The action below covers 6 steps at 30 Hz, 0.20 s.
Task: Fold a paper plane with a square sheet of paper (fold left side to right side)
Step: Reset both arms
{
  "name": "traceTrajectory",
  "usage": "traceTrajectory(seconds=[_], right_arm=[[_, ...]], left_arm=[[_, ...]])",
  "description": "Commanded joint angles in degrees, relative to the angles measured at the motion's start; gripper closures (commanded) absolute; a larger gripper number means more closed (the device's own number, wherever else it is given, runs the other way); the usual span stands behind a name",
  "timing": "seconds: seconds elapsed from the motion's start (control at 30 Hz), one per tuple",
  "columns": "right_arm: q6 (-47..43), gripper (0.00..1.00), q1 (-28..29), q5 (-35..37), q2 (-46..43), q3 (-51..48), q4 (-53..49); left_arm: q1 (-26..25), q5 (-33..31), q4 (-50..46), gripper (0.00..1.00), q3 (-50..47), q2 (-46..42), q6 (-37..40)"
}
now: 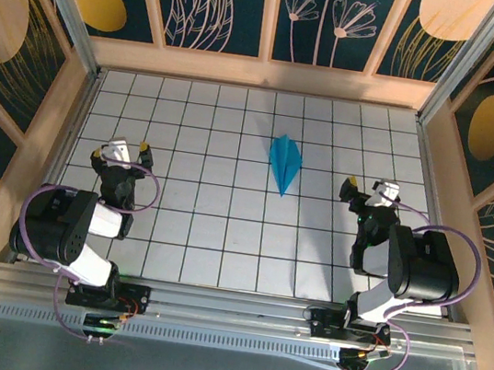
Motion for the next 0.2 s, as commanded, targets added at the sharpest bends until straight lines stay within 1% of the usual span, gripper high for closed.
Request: traceTrajectory(seconds=[0.0, 0.17], right_arm=[[-1.1, 0.01, 0.0, 0.3, 0.0, 1.7, -0.5], [-0.9, 0.01, -0.2, 0.2, 0.1, 1.7, -0.3]], left_arm=[[0.3, 1.2, 0.4, 0.01, 0.3, -0.2, -1.0], [0.3, 1.1, 0.5, 0.01, 0.3, -0.1, -1.1]])
